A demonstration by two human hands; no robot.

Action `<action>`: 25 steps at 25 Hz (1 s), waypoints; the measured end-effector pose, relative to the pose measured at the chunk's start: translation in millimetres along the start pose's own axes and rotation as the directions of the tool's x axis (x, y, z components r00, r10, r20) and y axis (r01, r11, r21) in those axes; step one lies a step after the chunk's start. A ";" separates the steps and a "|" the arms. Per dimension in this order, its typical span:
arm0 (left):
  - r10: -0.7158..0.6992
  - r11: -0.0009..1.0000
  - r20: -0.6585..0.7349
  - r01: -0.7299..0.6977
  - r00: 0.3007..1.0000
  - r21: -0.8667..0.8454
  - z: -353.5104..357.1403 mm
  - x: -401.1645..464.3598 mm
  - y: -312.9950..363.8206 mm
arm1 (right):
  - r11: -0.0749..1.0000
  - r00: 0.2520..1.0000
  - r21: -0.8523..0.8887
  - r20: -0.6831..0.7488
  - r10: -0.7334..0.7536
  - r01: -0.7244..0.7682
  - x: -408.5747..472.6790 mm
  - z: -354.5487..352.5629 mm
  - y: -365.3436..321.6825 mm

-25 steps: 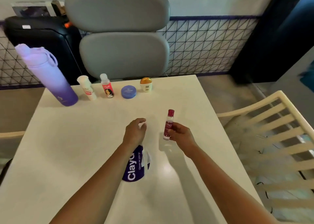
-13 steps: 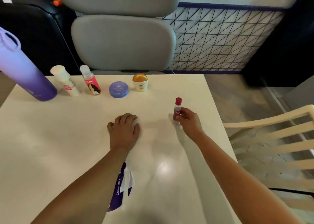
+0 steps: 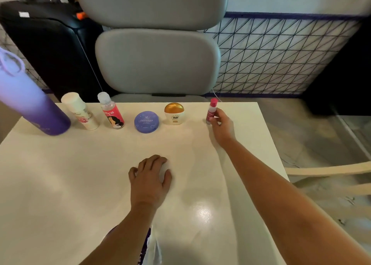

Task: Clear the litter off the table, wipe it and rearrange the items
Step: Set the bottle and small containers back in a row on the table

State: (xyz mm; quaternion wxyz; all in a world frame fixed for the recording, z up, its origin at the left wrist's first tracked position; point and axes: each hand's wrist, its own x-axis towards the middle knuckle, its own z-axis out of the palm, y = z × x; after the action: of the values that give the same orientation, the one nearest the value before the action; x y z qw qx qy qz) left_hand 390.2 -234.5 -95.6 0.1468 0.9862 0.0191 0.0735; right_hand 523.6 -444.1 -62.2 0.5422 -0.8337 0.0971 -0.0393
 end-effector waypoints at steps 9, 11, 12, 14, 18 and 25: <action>-0.020 1.000 0.058 0.019 0.998 0.018 -2.1 3.2 1.6 | 0.991 0.999 -0.135 -0.051 0.018 -0.024 12.0 6.5 12.3; -0.026 0.999 0.063 0.024 0.998 0.021 -2.1 2.8 1.5 | 0.987 0.998 -0.159 -0.056 0.007 -0.015 12.5 8.3 13.3; -0.027 0.999 0.057 0.026 0.998 0.021 -2.4 2.8 1.7 | 0.985 0.998 -0.175 -0.061 0.001 -0.012 13.2 9.0 14.8; -0.028 0.999 0.050 0.027 0.998 0.021 -2.4 3.5 1.9 | 0.981 0.998 -0.195 -0.065 -0.002 -0.011 14.3 9.5 16.8; -0.026 1.000 0.039 0.026 0.999 0.016 -1.8 2.6 2.5 | 0.985 0.998 -0.172 -0.064 0.011 -0.022 13.4 8.3 15.0; -0.034 0.999 0.062 0.035 0.998 -0.005 -3.4 3.3 2.9 | 0.982 0.997 -0.189 -0.079 -0.003 -0.012 13.5 8.1 15.0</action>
State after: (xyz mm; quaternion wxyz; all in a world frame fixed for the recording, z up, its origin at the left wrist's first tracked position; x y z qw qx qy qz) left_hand 393.0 -236.1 -91.1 0.1517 0.9871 0.0313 0.0405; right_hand 536.5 -445.5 -79.8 0.4563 -0.8791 0.1238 -0.0614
